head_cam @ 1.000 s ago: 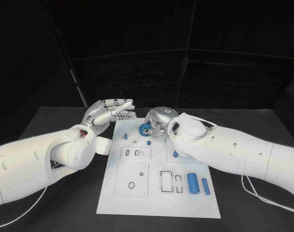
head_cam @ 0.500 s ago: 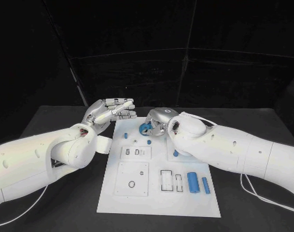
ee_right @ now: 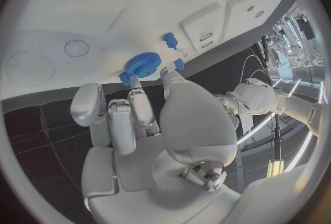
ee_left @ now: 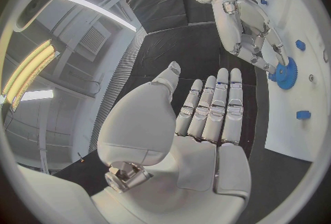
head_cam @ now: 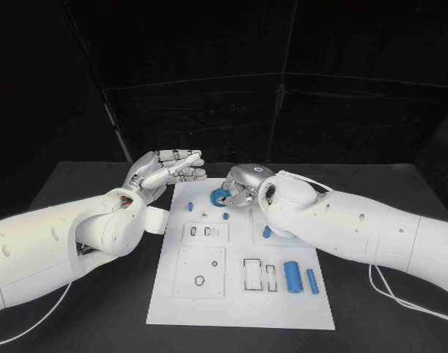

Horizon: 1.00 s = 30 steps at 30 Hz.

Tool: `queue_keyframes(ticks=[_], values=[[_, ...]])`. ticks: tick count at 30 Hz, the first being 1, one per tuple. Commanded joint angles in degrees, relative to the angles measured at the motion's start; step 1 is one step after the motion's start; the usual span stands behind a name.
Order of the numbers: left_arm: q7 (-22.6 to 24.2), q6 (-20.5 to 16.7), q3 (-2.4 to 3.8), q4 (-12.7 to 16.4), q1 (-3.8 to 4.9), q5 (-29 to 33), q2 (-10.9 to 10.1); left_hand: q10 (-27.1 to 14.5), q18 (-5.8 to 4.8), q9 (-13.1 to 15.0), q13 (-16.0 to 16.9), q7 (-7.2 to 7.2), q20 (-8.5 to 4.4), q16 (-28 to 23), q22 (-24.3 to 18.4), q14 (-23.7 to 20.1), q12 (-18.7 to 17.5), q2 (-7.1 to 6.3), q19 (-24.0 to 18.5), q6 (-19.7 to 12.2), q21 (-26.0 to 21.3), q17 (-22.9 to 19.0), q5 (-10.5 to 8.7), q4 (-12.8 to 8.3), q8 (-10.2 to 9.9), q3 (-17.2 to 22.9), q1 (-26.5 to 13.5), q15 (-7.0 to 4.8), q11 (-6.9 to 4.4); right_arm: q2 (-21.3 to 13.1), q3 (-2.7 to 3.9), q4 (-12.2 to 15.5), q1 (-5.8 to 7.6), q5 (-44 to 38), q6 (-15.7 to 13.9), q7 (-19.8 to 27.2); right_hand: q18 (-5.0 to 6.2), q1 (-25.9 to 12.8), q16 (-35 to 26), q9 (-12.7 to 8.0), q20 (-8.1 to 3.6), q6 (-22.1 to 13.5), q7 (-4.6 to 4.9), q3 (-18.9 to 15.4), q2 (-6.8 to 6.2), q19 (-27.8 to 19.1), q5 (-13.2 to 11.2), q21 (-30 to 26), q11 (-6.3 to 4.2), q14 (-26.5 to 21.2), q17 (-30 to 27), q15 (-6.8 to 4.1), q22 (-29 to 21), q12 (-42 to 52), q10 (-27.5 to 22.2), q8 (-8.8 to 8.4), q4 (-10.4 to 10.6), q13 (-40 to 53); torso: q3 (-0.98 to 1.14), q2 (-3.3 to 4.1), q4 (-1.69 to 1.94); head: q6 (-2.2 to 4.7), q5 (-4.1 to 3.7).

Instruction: Assemble the parts on the task board

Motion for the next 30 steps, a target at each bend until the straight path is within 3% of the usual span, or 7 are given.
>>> queue_keyframes(ticks=[1, 10, 14, 18, 25, 28, 30], values=[[0.01, 0.74, 0.05, -0.05, 0.10, -0.23, 0.04, 0.05, 0.50, -0.07, -0.06, 2.49, 0.01, -0.18, -0.05, -0.21, -0.32, 0.54, 0.46, 0.25, -0.25, -0.05, 0.18, -0.24, -0.29, 0.10, -0.10, 0.10, 0.23, -0.91, 0.03, 1.20, 0.10, 0.42, -5.55, 0.02, -0.87, 0.26, 0.13, -0.04, 0.15, 0.17, 0.00, -0.45, 0.74, -0.16, 0.70, 0.20, 0.12, 4.64, 9.66, 0.25, 0.07, 0.22, 0.28, 0.00, -0.23, 0.13, 0.01, -0.03, -0.07, 0.00, 0.02], [0.01, 0.69, 0.05, -0.26, 0.10, -0.23, -0.22, 0.05, 0.50, -0.07, -0.06, 2.49, 0.01, -0.18, -0.05, -0.21, -0.32, 0.54, 0.46, 0.25, -0.25, -0.05, 0.18, -0.24, -0.29, 0.10, -0.10, 0.10, 0.23, -8.04, -0.01, 5.70, 0.11, 13.97, -9.15, 12.93, -0.76, 4.21, -0.21, -0.03, -0.04, 0.94, -0.21, -0.33, 0.88, -0.55, 1.58, -0.07, -0.13, 4.47, 8.98, 0.03, -0.48, 0.08, 0.14, 0.00, -2.62, 0.12, -0.01, -0.15, -0.26, 0.23, -0.37], [0.05, 0.80, 0.05, -0.34, 0.10, -0.23, -0.21, 0.04, 0.50, -0.07, -0.06, 2.50, 0.01, -0.19, -0.06, -0.22, -0.34, 0.57, 0.46, 0.24, -0.26, -0.05, 0.18, -0.24, -0.30, 0.10, -0.11, 0.11, 0.23, -14.21, -0.02, 8.36, 0.14, 22.60, -8.41, 19.29, -0.69, 10.01, -0.84, 0.04, -0.27, 1.72, -0.35, 1.04, 0.14, -0.82, -0.56, -0.31, -0.38, 4.19, 7.76, -0.22, -0.87, -0.65, -0.36, 0.21, -7.04, -0.51, 0.01, -0.35, -0.61, 0.51, -0.30], [0.06, 0.82, 0.04, -0.35, 0.10, -0.22, -0.25, 0.01, 0.49, -0.08, -0.07, 2.51, 0.02, -0.22, -0.08, -0.25, -0.38, 0.63, 0.46, 0.22, -0.30, -0.07, 0.18, -0.25, -0.33, 0.09, -0.13, 0.12, 0.25, -19.33, -0.04, 9.38, 0.16, 26.85, -7.15, 22.40, -0.70, 11.66, -0.89, 0.04, -0.35, 2.30, -0.43, 1.40, -0.55, -0.87, -1.51, -0.36, -0.46, 4.19, 7.70, -0.30, -0.93, -1.02, -0.49, 0.27, -8.78, -0.81, 0.08, -0.51, -1.16, 0.78, -0.48], [0.15, 0.99, 0.04, -0.40, 0.09, -0.22, -0.21, 0.01, 0.49, -0.07, -0.06, 2.51, 0.02, -0.23, -0.09, -0.25, -0.39, 0.63, 0.46, 0.22, -0.31, -0.07, 0.18, -0.27, -0.34, 0.09, -0.13, 0.12, 0.25, -24.29, -0.06, 7.73, 0.12, 29.18, -5.66, 25.78, -0.69, 11.92, -0.94, -0.02, -0.36, 2.35, -0.43, 1.17, -1.24, -0.95, -2.01, -0.42, -0.48, 4.18, 7.63, -0.30, -1.02, -1.37, -0.65, 0.16, -9.43, -1.14, 0.39, -0.58, -1.77, 0.50, -1.38], [0.08, 1.13, 0.04, -0.60, 0.08, -0.22, -0.15, 0.01, 0.49, -0.07, -0.06, 2.51, 0.02, -0.23, -0.09, -0.25, -0.39, 0.63, 0.46, 0.22, -0.31, -0.07, 0.18, -0.27, -0.34, 0.09, -0.13, 0.12, 0.25, -24.70, -0.07, 6.09, 0.06, 29.47, -5.29, 26.76, -0.68, 11.87, -0.94, -0.05, -0.36, 2.24, -0.42, 1.06, -1.40, -0.98, -2.10, -0.44, -0.46, 4.18, 7.64, -0.29, -1.06, -1.48, -0.70, 0.08, -9.51, -1.24, 0.58, -0.50, -1.76, 0.30, -1.88], [-0.14, 1.23, 0.03, -0.92, 0.07, -0.22, -0.05, 0.01, 0.49, -0.07, -0.06, 2.51, 0.02, -0.23, -0.09, -0.25, -0.39, 0.63, 0.46, 0.22, -0.31, -0.07, 0.18, -0.27, -0.34, 0.09, -0.13, 0.12, 0.25, -24.79, -0.07, 4.90, -0.13, 29.89, -4.92, 27.27, -0.68, 11.86, -0.94, -0.05, -0.36, 2.23, -0.41, 1.04, -1.42, -0.98, -2.11, -0.44, -0.45, 4.18, 7.64, -0.29, -1.06, -1.49, -0.71, 0.07, -9.52, -1.25, 0.42, -0.48, -1.51, 0.26, -2.40]])
